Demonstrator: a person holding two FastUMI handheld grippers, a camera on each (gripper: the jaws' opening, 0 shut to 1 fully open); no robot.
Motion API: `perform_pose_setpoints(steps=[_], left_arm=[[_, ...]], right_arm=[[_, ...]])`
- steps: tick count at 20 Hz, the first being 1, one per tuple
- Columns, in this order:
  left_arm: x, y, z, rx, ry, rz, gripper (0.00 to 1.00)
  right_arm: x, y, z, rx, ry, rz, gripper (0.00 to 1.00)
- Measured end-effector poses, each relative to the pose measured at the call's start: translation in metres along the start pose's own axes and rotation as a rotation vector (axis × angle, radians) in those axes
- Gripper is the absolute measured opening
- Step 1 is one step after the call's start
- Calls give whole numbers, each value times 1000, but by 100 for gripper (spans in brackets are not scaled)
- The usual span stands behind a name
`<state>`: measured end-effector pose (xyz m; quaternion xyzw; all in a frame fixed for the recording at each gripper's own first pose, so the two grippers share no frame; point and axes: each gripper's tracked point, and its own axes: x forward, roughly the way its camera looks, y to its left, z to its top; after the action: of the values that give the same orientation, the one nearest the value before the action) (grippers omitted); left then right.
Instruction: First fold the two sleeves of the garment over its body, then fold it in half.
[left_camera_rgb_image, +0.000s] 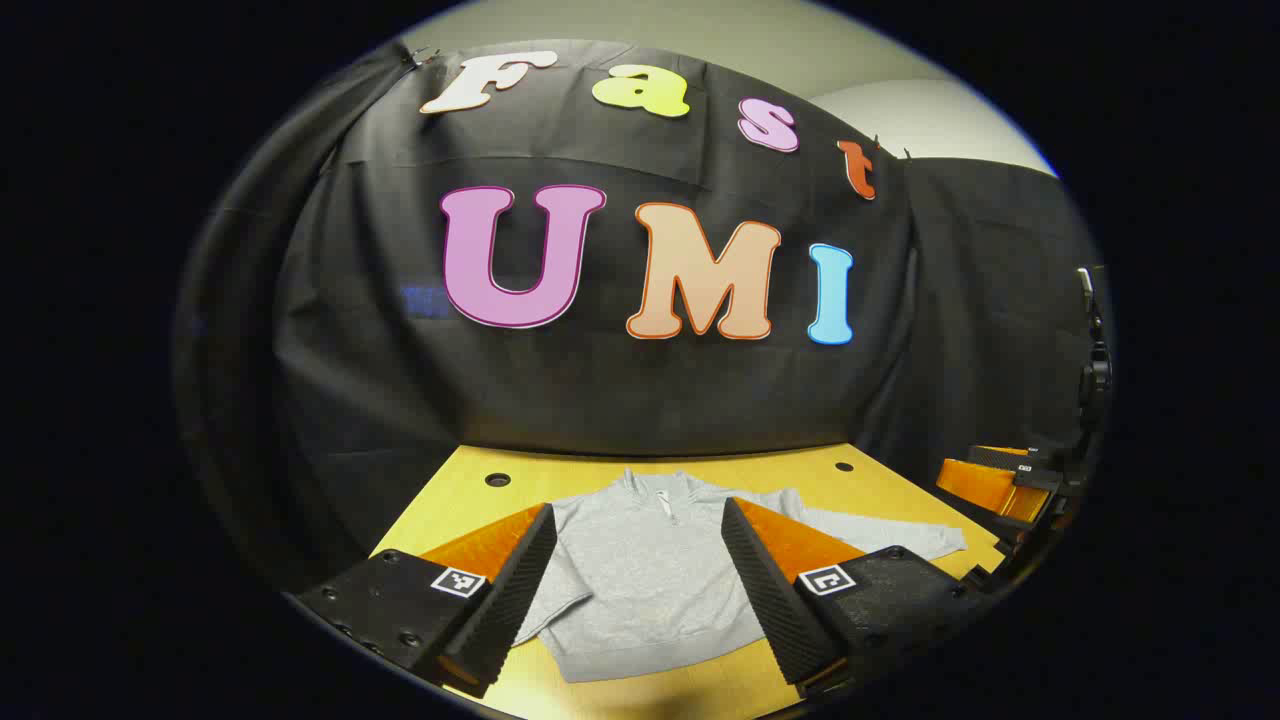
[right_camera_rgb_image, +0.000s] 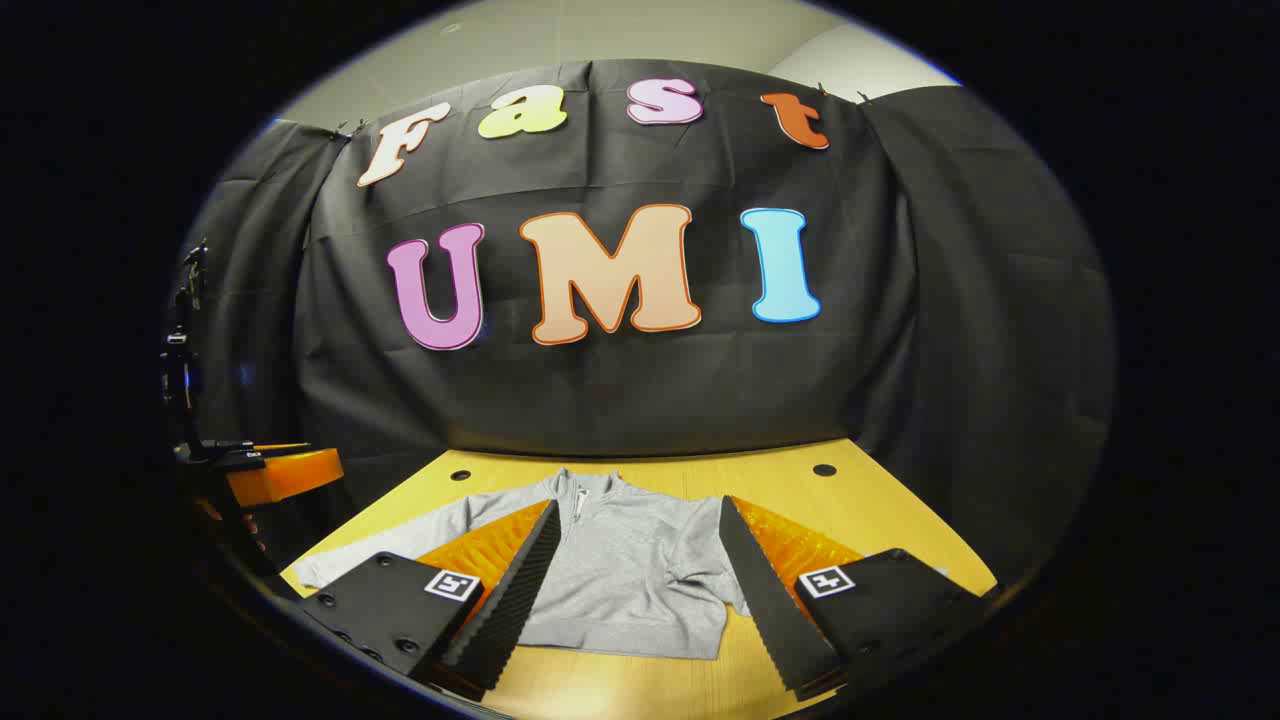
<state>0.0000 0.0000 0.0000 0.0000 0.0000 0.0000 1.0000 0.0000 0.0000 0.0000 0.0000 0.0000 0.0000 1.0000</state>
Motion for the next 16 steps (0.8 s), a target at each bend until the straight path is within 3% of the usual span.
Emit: perform_pose_setpoints(steps=[11,16], left_arm=[[24,-13,2,7,14,-37,98],[29,-6,-1,7,27,-11,97]], right_arm=[[12,-40,-2,25,11,-57,97],[21,-93,-20,69,36,-129,98]])
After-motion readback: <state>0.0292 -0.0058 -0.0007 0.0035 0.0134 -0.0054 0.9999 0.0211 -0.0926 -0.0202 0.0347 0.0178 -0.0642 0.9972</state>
